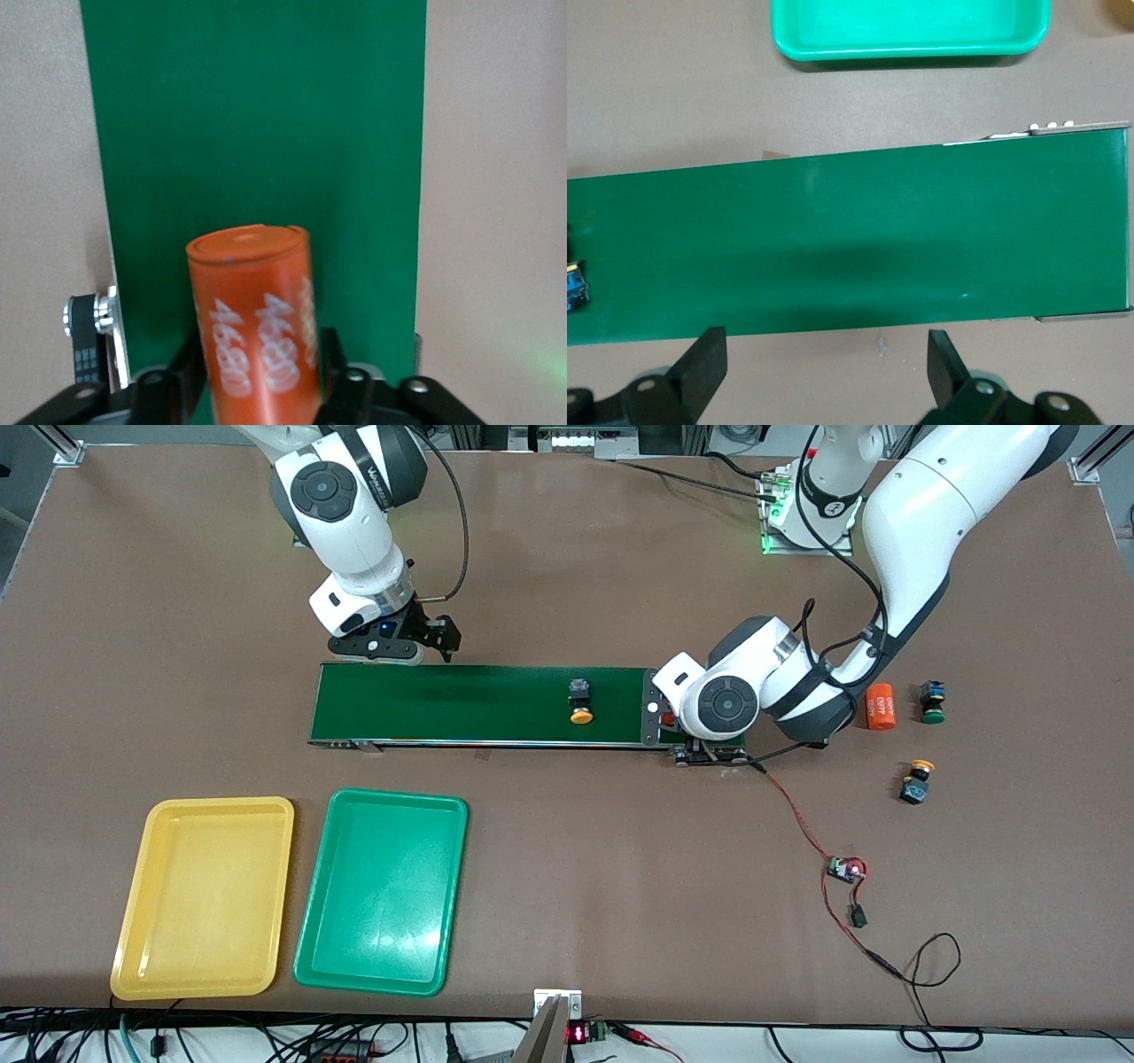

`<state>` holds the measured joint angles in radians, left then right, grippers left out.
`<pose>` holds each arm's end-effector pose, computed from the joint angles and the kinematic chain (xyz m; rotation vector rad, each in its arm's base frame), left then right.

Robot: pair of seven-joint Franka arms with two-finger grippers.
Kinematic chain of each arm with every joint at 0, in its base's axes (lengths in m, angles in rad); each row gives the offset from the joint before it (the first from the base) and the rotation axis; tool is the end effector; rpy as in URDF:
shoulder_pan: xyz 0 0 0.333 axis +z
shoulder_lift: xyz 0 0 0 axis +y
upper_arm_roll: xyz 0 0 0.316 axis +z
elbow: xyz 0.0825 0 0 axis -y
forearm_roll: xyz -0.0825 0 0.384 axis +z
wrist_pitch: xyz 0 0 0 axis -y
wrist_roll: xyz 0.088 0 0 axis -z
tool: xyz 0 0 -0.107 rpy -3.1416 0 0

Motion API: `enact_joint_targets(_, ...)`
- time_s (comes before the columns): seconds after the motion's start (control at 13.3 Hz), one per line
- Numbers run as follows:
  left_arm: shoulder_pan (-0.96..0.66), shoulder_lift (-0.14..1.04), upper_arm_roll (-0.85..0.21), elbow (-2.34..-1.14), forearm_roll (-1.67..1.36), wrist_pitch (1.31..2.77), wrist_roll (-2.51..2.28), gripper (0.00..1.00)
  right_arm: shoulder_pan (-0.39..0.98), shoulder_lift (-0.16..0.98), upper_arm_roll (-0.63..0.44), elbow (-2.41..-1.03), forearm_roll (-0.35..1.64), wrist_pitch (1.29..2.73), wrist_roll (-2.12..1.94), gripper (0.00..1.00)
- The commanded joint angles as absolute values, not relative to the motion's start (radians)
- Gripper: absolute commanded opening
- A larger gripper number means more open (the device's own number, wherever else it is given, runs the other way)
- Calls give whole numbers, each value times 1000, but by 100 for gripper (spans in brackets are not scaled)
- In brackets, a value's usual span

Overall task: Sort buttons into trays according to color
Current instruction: 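Place the orange battery on the belt with the left gripper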

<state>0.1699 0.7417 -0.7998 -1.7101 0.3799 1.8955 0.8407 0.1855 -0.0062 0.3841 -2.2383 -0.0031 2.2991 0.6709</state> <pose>0.5493 -0.3095 0.2384 2.0167 -2.0749 -0.4123 0.4457 0.2854 0.3777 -3.1017 0.1540 -0.0884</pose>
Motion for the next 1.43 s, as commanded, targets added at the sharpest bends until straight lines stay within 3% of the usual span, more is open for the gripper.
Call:
enact_joint_targets(0.0,207,718,-808,-1720,382,1893,868,100,181,2,388,-2227,-20,2292,692,100)
enact_joint_targets(0.45,259,686,-811,-1612,379,1842,838,100,227,23,388,-2220,-28,2299,759,100)
enact_joint_targets(0.98,327,681,-736,-1462,468,1819,636,100,278,159,387,-2088,-90,2299,862,100)
enact_joint_targets(1.35,313,703,-712,-1342,460,1674,203,100,296,189,385,-2069,-110,2299,905,100)
